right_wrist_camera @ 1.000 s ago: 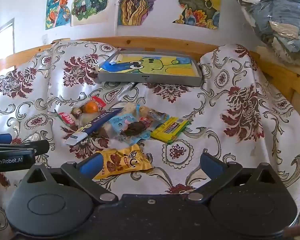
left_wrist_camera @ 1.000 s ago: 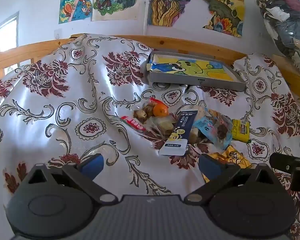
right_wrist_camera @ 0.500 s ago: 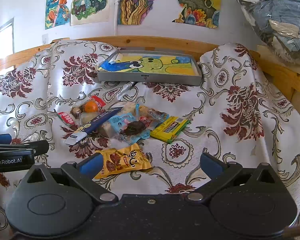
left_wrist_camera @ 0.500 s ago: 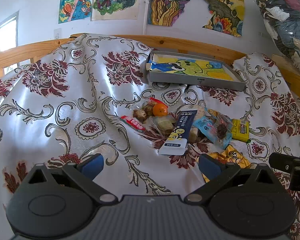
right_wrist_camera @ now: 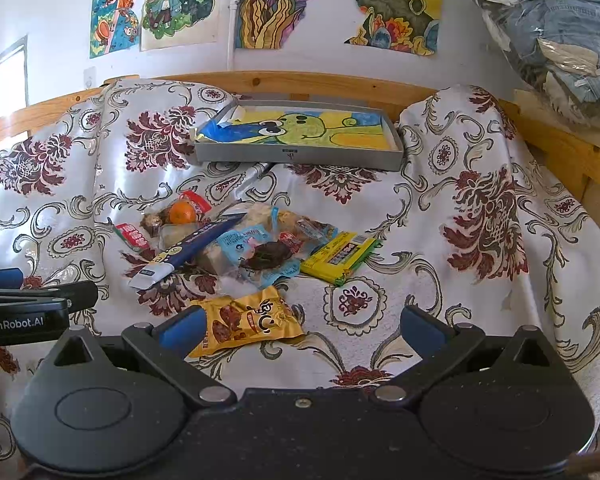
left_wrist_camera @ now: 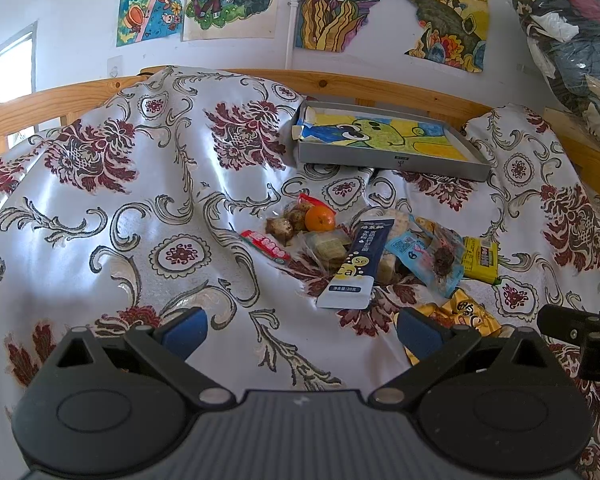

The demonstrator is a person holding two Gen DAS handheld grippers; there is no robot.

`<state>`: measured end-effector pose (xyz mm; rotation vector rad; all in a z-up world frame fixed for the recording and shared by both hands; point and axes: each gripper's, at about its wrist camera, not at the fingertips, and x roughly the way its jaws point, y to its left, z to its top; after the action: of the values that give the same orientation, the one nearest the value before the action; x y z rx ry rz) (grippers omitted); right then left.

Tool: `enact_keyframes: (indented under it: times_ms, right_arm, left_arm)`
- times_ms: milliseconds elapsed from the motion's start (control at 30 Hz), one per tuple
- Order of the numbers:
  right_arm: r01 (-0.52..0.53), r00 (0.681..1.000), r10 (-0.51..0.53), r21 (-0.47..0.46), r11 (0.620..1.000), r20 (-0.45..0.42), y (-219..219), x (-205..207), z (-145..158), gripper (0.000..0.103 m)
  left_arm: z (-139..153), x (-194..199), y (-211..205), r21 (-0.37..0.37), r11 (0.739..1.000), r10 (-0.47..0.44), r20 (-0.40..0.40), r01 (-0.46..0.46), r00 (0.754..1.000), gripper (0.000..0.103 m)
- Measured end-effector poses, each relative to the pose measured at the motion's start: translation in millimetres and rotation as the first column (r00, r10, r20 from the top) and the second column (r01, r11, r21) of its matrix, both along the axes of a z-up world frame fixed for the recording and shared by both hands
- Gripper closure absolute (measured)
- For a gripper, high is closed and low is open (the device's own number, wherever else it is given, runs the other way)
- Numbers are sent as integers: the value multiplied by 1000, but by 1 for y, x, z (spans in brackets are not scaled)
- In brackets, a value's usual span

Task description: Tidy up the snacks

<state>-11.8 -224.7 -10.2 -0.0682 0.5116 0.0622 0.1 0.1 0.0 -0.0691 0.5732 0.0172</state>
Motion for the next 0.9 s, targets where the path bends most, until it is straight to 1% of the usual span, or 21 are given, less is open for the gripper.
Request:
enact_keyframes:
  times_ms: [900]
  right_arm:
    - [-2,1000,2,-1,1000,-5,1,1,-1,1]
  left_arm:
    - [-2,0,-1,3,1000,5,-9,-5,1000,0]
